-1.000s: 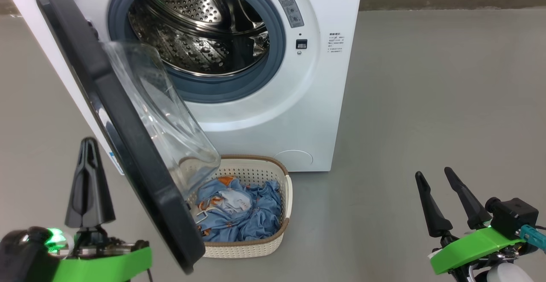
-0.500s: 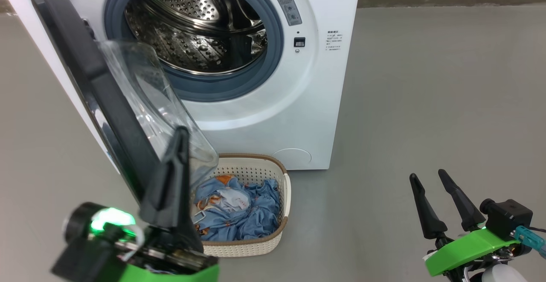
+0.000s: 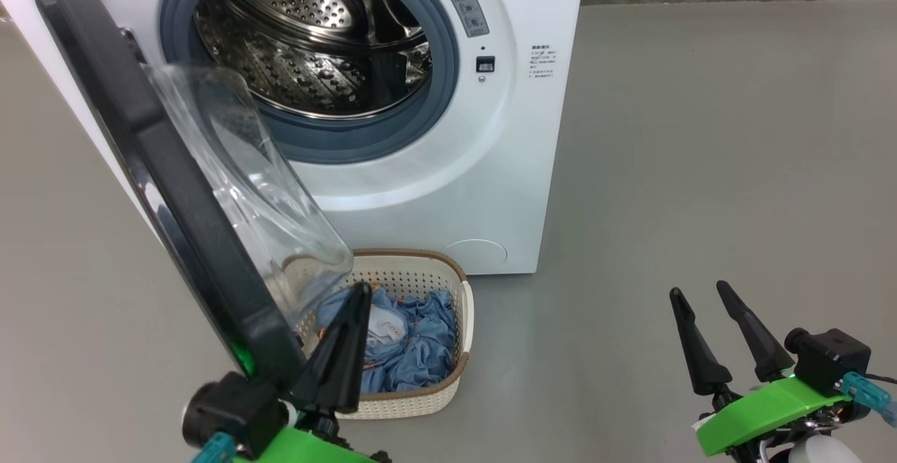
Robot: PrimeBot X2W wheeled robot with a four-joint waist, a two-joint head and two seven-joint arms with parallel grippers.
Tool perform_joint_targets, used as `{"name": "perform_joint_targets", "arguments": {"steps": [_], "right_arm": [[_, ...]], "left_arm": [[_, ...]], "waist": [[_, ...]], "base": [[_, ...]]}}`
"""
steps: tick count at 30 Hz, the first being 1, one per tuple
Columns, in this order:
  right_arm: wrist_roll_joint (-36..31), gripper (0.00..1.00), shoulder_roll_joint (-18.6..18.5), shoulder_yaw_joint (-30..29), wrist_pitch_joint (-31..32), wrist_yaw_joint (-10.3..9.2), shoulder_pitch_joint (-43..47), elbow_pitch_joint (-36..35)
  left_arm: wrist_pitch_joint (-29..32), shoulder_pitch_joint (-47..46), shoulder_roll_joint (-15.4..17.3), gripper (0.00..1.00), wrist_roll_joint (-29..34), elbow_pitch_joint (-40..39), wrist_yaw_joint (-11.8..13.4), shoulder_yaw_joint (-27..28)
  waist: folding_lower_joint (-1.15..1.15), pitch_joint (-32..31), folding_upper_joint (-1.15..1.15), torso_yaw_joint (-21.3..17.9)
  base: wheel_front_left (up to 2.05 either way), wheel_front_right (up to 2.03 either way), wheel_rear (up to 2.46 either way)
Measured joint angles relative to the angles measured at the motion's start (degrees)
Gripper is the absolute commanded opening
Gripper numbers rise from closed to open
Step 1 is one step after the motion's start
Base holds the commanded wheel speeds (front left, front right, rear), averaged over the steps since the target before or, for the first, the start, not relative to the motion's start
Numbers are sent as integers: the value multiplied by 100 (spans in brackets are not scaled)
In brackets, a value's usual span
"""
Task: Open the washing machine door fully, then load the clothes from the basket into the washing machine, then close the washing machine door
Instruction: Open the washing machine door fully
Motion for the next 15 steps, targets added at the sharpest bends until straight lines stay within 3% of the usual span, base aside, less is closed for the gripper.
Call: {"name": "perform_joint_targets", "arguments": {"steps": [15], "right_arm": [[49, 100, -7, 115, 0, 0, -5, 45]], "left_arm": [[-122, -19, 14, 0, -250, 1555, -1, 130]], "waist": [[0, -30, 0, -42]], "base": [[0, 0, 0]]}}
